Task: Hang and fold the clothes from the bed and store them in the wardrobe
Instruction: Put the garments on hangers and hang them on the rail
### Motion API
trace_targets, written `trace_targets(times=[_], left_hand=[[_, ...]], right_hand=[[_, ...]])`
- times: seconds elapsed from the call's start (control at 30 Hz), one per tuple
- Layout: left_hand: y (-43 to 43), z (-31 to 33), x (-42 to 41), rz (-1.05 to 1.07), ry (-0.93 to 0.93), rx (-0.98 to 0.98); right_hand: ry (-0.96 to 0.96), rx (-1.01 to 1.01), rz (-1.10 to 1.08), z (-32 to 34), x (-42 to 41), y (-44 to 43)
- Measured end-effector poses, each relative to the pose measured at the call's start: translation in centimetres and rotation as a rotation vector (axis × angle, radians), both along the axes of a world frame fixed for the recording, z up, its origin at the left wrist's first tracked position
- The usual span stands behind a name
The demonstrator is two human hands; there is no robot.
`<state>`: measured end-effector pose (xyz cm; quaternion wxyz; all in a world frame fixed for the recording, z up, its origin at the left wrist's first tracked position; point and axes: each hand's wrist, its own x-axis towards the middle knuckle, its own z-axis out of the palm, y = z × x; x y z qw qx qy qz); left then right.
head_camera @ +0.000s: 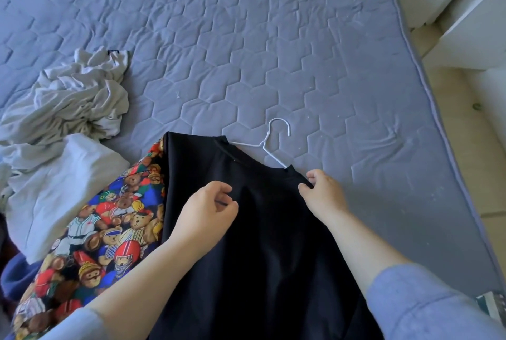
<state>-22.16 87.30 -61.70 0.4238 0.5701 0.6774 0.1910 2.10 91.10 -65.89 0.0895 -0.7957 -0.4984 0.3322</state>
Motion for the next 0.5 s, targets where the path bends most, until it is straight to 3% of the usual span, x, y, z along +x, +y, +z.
trace_targets(times=[0.23,0.5], left_hand=[[-1.0,-1.5,0.0,0.008,0.022,-0.034],[-1.9,-0.7,0.1,0.015,0.018,-0.045]], right_hand=[[0.009,-0.036,0.070,-0.9,-0.7,0.3],[0.026,0.157,0.027,1.7,-1.4,-0.6]])
